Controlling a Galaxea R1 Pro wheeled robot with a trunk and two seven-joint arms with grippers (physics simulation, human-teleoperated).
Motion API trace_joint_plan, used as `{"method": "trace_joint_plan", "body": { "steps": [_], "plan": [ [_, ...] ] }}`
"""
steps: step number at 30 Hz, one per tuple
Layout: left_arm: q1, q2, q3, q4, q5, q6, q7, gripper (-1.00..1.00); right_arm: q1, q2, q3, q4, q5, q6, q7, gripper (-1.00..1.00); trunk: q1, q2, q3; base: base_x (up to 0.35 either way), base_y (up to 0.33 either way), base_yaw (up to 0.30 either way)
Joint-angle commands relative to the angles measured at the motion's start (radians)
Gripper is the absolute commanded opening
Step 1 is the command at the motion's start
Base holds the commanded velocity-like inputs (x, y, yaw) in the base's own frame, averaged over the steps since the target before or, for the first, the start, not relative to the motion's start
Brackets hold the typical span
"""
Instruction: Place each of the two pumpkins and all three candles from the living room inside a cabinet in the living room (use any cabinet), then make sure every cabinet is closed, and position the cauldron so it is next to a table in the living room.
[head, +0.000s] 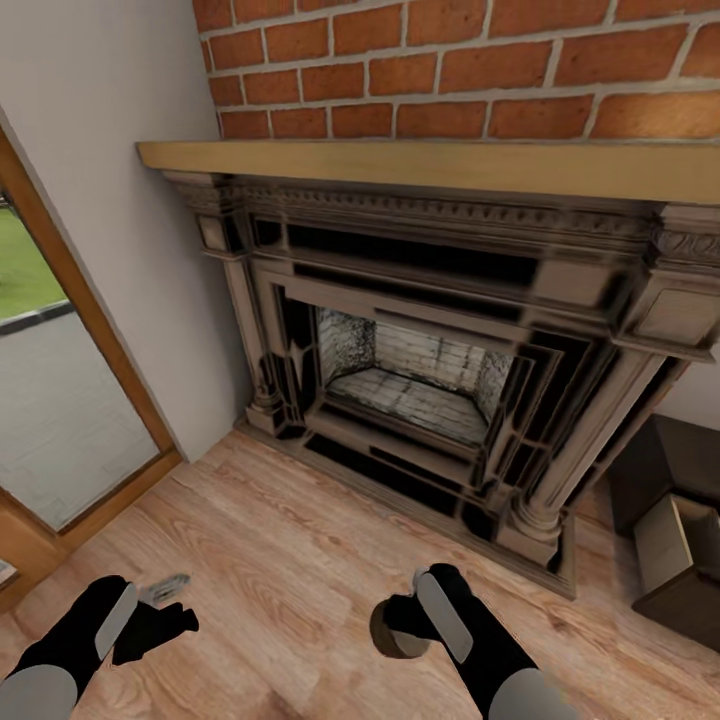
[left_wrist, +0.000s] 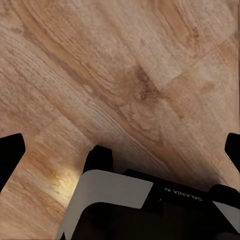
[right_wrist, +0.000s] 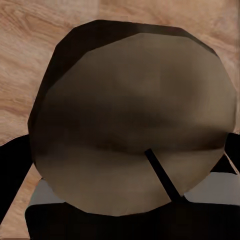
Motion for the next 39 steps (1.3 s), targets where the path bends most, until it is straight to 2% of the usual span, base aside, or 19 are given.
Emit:
{"method": "trace_joint_plan", "body": {
  "steps": [1,3,6,9,13,16,21,39],
  "plan": [
    [0.001,0.000,-0.001,0.001,0.000,-0.013,0.000,1.00,0.015,0.000,-0.001,0.001,0.002,-0.013,0.000,-1.00,0.000,0.000,0.002,0.000,0.000,-0.185],
    [0.002,0.000,-0.003,0.022,0.002,-0.058,0.006,1.00,0.078,-0.006,-0.001,0.002,0.002,-0.082,-0.001,-1.00,0.000,0.000,0.004,0.000,0.000,-0.183],
    [0.002,-0.010,-0.010,0.089,0.000,-0.111,0.015,1.00,0.124,-0.033,0.000,0.002,0.000,-0.117,0.002,-1.00,0.000,0.000,0.008,0.000,0.000,-0.182],
    [0.002,-0.034,-0.039,0.119,0.001,-0.177,0.017,1.00,0.133,-0.053,0.000,0.011,-0.001,-0.138,0.004,-1.00,0.000,0.000,0.013,0.000,0.000,-0.181],
    [0.002,-0.073,-0.085,0.127,0.000,-0.191,0.017,1.00,0.135,-0.060,-0.001,0.086,-0.002,-0.187,0.005,-1.00,0.000,0.000,0.018,0.000,0.000,-0.198],
    [0.002,-0.084,-0.115,0.127,0.000,-0.193,0.018,1.00,0.135,-0.062,-0.001,0.107,-0.001,-0.199,0.005,-1.00,0.000,0.000,0.021,0.000,0.000,-0.226],
    [0.002,-0.086,-0.131,0.128,0.000,-0.190,0.017,1.00,0.135,-0.067,-0.001,0.130,-0.001,-0.216,0.005,-1.00,0.000,0.000,0.025,0.000,0.000,-0.249],
    [0.002,-0.081,-0.130,0.128,0.000,-0.190,0.018,1.00,0.136,-0.072,-0.003,0.163,-0.001,-0.248,0.005,-1.00,0.000,0.000,0.030,0.000,0.000,-0.273]
  ]
}}
